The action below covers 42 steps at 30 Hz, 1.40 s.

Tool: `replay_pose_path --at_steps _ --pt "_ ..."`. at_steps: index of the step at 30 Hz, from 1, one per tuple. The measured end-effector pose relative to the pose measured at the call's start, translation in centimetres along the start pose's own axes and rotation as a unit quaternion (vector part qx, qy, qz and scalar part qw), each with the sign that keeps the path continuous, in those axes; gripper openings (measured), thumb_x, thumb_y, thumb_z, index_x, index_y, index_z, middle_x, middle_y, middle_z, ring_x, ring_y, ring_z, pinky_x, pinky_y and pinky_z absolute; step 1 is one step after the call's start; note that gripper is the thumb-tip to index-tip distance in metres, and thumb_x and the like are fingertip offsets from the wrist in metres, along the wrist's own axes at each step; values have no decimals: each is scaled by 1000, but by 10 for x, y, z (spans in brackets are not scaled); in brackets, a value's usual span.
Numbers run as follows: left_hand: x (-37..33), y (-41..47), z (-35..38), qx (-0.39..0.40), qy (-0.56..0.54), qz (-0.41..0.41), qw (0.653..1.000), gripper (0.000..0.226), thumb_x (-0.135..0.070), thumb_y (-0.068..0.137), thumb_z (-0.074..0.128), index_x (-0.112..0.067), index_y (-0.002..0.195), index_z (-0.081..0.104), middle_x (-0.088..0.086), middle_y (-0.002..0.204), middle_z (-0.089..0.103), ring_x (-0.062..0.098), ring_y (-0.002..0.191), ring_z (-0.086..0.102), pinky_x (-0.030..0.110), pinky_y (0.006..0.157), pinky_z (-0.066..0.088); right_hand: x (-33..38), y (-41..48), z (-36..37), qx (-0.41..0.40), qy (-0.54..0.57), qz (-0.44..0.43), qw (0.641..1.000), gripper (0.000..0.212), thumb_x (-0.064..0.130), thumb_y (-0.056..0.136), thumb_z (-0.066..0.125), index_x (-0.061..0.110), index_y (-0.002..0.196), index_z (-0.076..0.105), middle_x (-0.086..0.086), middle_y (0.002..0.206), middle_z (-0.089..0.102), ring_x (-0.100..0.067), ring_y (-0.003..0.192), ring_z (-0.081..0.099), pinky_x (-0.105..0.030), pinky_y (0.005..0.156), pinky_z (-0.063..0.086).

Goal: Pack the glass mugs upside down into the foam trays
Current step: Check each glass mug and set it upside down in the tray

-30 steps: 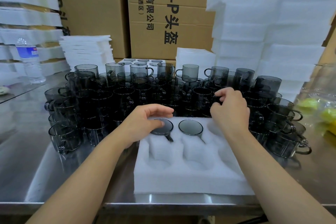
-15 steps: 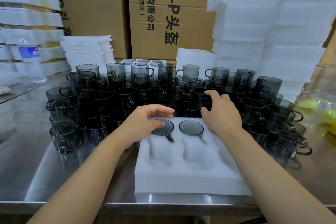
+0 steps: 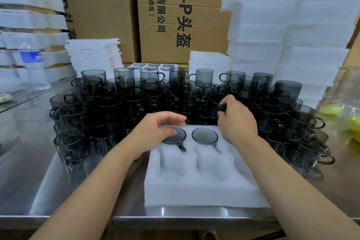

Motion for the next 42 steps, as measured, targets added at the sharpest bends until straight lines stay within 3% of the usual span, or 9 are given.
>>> replay_pose_path --at_steps 4,11,15,20,25,29,33,36,42 --pt "-2 0 1 -1 6 5 1000 42 9 84 62 -30 97 70 -16 95 73 -7 90 65 4 72 45 12 -6 -9 -43 73 -74 994 10 15 90 55 19 98 52 7 82 53 -17 74 48 -26 53 29" --pt "1 1 0 -6 -16 -2 1000 41 -1 82 70 -31 109 59 -12 97 74 3 92 68 15 77 50 48 -30 -15 -18 126 -264 956 12 16 85 63 19 96 58 20 75 44 -3 75 39 -27 67 39" --pt "0 1 1 -12 -13 2 1000 70 -16 76 78 -40 127 38 -12 98 73 2 98 66 26 94 45 50 -34 -17 -14 125 -276 953 12 16 84 64 20 95 60 21 76 45 -2 75 39 -26 69 41" --pt "-3 0 3 -1 -39 7 999 84 -41 62 74 -29 138 40 -8 97 73 4 101 65 27 96 45 53 -38 -17 -11 134 -288 948 13 14 82 66 20 93 62 23 74 44 -2 71 39 -26 68 44" --pt "-5 0 5 -9 -63 2 998 63 -47 66 63 -34 126 47 -8 94 73 -7 89 64 2 71 43 57 -42 -17 -14 131 -318 939 13 10 77 69 17 88 65 9 77 57 -9 68 46 -36 61 50" --pt "-4 0 7 -2 -81 10 997 35 -36 80 61 -40 113 53 -14 95 73 -8 90 65 2 70 43 58 -42 -17 -12 127 -324 937 12 11 77 70 18 86 66 4 76 59 -14 69 52 -40 58 50" --pt "-2 1 6 -1 -90 12 996 31 -32 83 63 -38 113 57 7 103 72 -3 91 65 5 74 46 57 -42 -16 -11 132 -321 938 11 14 77 69 19 86 66 6 75 58 -11 67 50 -40 57 50" --pt "-4 -1 6 11 -99 15 995 48 -42 72 65 -34 118 56 18 113 65 9 100 65 12 82 49 53 -40 -15 3 158 -296 942 31 27 75 68 32 103 55 12 72 53 -6 64 47 -24 56 46" --pt "1 1 6 13 -98 13 995 55 -28 74 68 -30 126 50 -1 104 73 10 103 67 20 86 52 49 -37 -8 40 170 -268 948 63 39 71 70 36 127 42 20 86 47 5 75 48 -14 61 36"
Point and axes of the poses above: each hand's wrist, its own y-axis towards the middle knuckle, its own z-axis out of the palm, x = y × z, the point moved 6 cm from there along y, towards the middle knuckle
